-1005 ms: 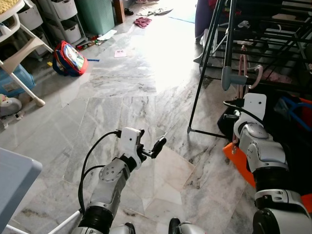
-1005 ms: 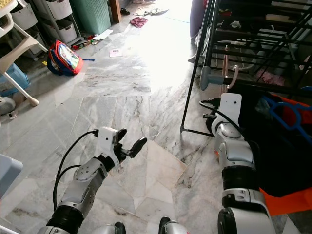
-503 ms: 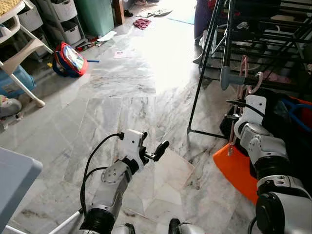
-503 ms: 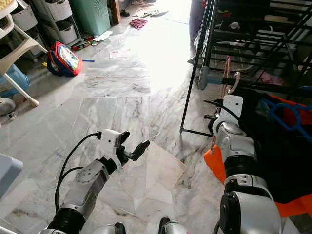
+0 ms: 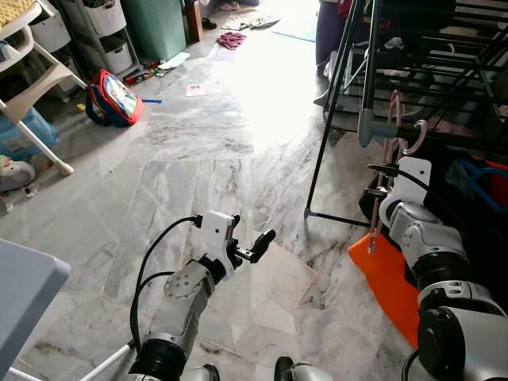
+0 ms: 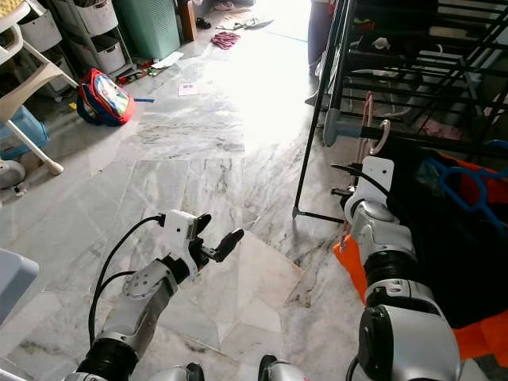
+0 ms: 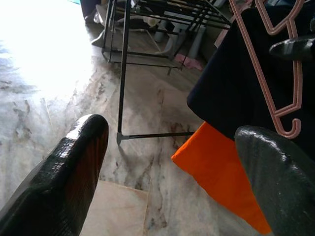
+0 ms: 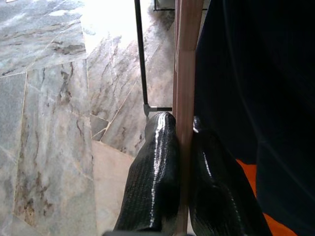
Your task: Hang hanger
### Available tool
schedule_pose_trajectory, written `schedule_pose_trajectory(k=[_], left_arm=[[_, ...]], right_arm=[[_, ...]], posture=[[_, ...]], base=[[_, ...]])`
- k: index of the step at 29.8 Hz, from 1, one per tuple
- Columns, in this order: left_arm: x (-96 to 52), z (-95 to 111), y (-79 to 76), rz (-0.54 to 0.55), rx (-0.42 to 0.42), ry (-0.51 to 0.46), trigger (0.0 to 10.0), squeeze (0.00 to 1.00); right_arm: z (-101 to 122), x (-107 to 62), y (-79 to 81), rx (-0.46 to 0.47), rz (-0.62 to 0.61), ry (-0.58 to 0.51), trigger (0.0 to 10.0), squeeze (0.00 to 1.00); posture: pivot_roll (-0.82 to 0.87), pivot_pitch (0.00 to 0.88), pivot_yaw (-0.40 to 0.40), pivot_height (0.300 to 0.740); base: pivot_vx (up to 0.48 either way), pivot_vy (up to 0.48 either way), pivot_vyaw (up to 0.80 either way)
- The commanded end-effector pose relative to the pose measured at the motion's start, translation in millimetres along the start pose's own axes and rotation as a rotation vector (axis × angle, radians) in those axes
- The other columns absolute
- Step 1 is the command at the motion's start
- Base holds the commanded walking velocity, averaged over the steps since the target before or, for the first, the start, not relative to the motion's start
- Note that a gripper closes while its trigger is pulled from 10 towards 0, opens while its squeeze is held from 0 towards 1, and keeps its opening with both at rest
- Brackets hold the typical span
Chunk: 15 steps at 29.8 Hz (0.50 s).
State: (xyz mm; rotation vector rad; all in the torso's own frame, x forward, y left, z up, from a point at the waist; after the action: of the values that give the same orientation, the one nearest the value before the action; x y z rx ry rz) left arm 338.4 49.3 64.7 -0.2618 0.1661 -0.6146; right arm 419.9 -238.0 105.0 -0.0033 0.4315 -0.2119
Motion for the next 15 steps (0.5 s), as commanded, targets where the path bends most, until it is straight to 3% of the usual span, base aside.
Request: schedule_pose_trajectory(k=[1,2,3,4,5,15], left_arm=[[-1.3,-3.2,-1.5,-0.008,0.008,0.018,10.0,0.0],[-1.3,-3.2,-1.5,-0.008,0.008,0.018,10.0,0.0],[-1.2,-3.3,-1.6,-0.009,0.01,0.019,10.0,0.0],[-1.1,-3.4,-1.7,-0.01,0.011,0.02,10.0,0.0],[-0.9,-3.5,-1.7,-0.01,0.011,0.021,10.0,0.0],[-3.1,-4.7,-0.7,-0.005,0.017,0.026,10.0,0.0]], right_arm=[[-20.5,1.2,-0.4,0.006,0.004,0.077,10.0,0.0],[-20.5,1.2,-0.4,0.006,0.004,0.077,10.0,0.0],[-20.4,1.6,0.7,0.007,0.008,0.076,10.0,0.91],[-20.7,1.8,1.2,0.007,0.009,0.076,10.0,0.91],[-21.6,1.9,2.0,0.008,0.012,0.078,10.0,1.0],[-29.1,2.4,6.2,-0.048,0.011,0.076,10.0,1.0]], posture=[[-0.14,0.172,-0.001,0.74],[-0.14,0.172,-0.001,0.74],[-0.14,0.172,-0.001,0.74],[-0.14,0.172,-0.001,0.74],[-0.14,0.172,-0.001,0.74],[-0.13,0.169,-0.002,0.74]], base=[[0.0,0.0,0.0],[0.0,0.0,0.0],[0.0,0.0,0.0],[0.0,0.0,0.0],[0.0,0.0,0.0],[0.0,0.0,0.0]])
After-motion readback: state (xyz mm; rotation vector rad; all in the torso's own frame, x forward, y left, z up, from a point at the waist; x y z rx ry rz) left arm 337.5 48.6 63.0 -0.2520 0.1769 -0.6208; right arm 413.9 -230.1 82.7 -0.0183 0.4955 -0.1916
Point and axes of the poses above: a point about 5 cm out from each wrist's last joint towards the gripper, its own x axis pointing out of the wrist towards the gripper, its own z axis along the axis of the wrist's last joint, y = z × x, the point moved 5 cm from there along x, pointing out of the wrist towards the gripper, and after that the axes turned 6 degrees about -x, right-handed, at the moved point
